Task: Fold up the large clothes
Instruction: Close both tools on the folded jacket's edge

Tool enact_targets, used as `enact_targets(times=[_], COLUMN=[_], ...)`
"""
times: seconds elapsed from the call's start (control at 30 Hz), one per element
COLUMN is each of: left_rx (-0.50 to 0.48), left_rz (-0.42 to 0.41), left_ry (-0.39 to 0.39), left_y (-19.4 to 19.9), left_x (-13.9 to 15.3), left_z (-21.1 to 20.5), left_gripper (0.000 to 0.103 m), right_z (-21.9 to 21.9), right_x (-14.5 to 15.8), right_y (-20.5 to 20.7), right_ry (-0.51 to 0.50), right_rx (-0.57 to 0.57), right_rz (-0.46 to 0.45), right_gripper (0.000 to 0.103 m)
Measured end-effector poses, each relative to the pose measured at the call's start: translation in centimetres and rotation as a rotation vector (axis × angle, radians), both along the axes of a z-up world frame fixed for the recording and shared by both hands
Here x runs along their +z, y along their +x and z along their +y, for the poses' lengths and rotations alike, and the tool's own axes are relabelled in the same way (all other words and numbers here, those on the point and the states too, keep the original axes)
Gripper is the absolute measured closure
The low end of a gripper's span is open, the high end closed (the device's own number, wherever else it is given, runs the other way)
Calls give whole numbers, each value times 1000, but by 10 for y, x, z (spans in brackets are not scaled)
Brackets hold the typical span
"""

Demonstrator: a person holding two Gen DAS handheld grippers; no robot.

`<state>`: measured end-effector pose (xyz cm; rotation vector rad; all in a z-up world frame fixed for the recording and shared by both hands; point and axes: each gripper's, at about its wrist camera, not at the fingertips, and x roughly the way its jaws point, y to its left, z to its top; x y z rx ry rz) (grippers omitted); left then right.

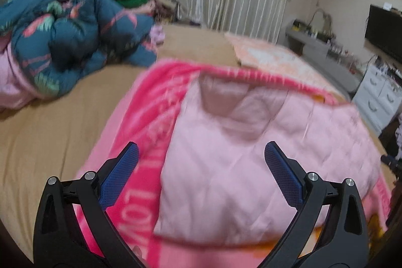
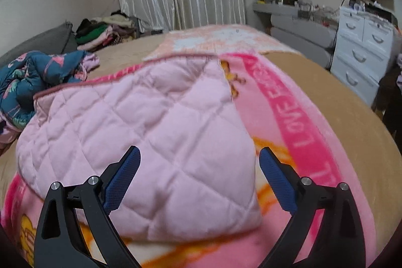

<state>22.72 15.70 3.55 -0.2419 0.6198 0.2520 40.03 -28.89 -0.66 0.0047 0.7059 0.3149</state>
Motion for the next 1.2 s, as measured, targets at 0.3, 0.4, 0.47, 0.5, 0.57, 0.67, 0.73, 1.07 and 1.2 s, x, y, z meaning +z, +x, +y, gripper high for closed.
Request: enact_targets(times=[0.3, 0.4, 0.47, 0.5, 0.57, 0.67, 0.73, 1.07, 1.2], left_rx=[-54, -65, -68, -75, -76, -68, -76, -55, -39], left_rz=[131, 127, 118, 116, 121, 107, 80, -13, 6], left_ry=[-126, -173, -166, -146, -126, -89, -69, -36, -7], left_y=[-14, -9, -9, -7, -4, 0, 2, 34, 56], left_x=[-72, -82, -83, -84, -84, -79, -71, -34, -33], left_z=[4, 6, 5, 4, 2, -6, -10, 0, -3], left_gripper=[9, 9, 9, 9, 16, 59, 77, 87, 87], right_z=[-3, -5, -9, -12, -15, -15, -13, -12, -1], right_x=[-31, -41, -45, -47, -48, -46, -37, -5, -12], right_y=[-8, -2, 2, 4, 6, 9, 8, 39, 59], right_ry=[-12, -27, 6, 37, 68, 104, 146, 184, 122], right_rx=[-21, -38, -33, -28, -17, 5, 27, -41, -54], right_rz=[12, 27, 37, 41, 48, 56, 46, -61, -59], right_gripper=[8, 8, 8, 8, 13, 48, 70, 94, 94])
